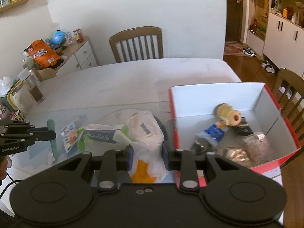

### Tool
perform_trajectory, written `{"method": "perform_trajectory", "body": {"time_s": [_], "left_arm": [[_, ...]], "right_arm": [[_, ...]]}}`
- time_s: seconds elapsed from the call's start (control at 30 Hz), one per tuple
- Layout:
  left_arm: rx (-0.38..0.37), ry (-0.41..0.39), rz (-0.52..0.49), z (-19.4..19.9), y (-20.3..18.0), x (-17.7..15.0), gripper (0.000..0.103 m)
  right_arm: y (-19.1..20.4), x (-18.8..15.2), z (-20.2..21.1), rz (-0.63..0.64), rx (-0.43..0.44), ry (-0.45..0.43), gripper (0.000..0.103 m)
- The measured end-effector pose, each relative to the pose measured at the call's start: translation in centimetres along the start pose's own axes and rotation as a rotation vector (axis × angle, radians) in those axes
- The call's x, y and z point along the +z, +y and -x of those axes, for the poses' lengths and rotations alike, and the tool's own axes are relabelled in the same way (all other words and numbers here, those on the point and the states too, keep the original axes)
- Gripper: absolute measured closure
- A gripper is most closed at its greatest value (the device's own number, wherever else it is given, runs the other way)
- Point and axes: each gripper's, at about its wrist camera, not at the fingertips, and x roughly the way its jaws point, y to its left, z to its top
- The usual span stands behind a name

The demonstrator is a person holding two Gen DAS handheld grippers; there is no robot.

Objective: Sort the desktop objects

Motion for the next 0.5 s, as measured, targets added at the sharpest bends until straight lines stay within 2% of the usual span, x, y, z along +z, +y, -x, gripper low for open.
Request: {"method": "perform_trajectory", "body": {"time_s": [0.5], "left_arm": [[-0.078,0.005,-0.022,-6.1,-5.0,4.3,0.096]], "right_arm": [[-7.6,0.7,0.4,-0.012,-0.046,0.007,0.074]]}}
